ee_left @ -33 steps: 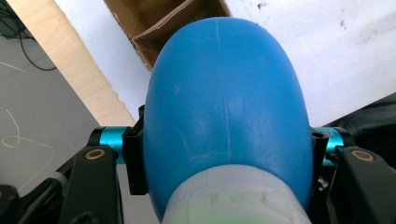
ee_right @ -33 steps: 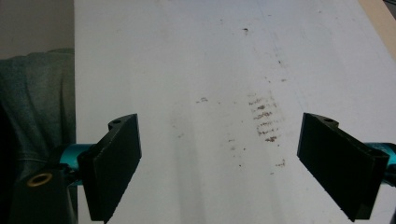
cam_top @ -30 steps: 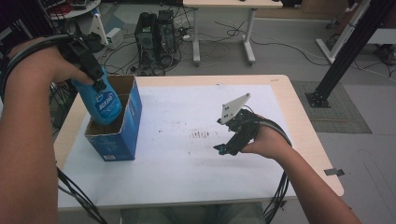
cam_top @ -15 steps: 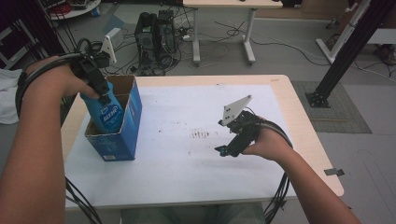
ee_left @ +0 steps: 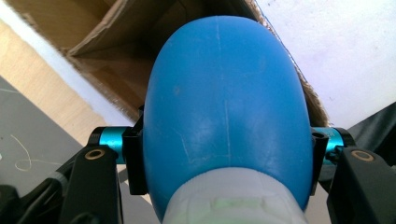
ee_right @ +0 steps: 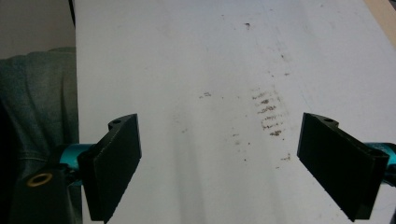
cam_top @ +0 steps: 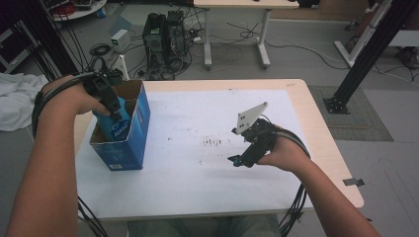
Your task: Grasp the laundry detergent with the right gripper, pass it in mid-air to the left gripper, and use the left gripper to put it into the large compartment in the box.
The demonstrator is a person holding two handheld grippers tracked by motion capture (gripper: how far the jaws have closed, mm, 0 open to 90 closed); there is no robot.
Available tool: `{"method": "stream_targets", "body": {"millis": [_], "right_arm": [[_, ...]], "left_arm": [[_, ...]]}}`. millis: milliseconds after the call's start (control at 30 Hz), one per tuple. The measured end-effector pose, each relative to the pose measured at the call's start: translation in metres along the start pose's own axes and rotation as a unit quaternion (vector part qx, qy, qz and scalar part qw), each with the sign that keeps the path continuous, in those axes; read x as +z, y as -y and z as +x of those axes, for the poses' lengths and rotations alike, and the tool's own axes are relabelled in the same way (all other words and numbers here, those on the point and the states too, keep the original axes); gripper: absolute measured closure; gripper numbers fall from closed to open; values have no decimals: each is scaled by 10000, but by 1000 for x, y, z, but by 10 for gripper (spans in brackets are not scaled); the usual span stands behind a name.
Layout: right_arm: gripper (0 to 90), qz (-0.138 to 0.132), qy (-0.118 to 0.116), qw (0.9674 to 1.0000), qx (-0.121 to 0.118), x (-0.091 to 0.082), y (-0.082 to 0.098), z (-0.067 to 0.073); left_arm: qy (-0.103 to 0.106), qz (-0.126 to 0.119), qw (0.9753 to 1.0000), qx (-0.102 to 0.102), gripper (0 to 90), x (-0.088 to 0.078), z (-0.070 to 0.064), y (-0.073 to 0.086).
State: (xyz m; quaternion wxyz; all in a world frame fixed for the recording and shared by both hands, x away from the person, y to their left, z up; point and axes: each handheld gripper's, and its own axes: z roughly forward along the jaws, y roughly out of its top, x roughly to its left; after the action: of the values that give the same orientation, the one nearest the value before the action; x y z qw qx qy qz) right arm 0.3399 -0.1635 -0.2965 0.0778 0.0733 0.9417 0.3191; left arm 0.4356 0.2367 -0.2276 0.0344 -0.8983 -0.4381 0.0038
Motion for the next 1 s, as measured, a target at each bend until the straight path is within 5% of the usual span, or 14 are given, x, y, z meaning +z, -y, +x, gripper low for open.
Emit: {"method": "stream_targets", "body": {"millis": [467, 1000], "right_arm": [[129, -2, -11, 10000, 19, 2, 2, 0], [129, 27, -25, 10000, 54, 4, 3, 0]], "left_arm": [[-2, 14, 9996, 291, 382, 29, 0, -2], [32, -24, 9996, 276, 382, 55, 0, -5]]}}
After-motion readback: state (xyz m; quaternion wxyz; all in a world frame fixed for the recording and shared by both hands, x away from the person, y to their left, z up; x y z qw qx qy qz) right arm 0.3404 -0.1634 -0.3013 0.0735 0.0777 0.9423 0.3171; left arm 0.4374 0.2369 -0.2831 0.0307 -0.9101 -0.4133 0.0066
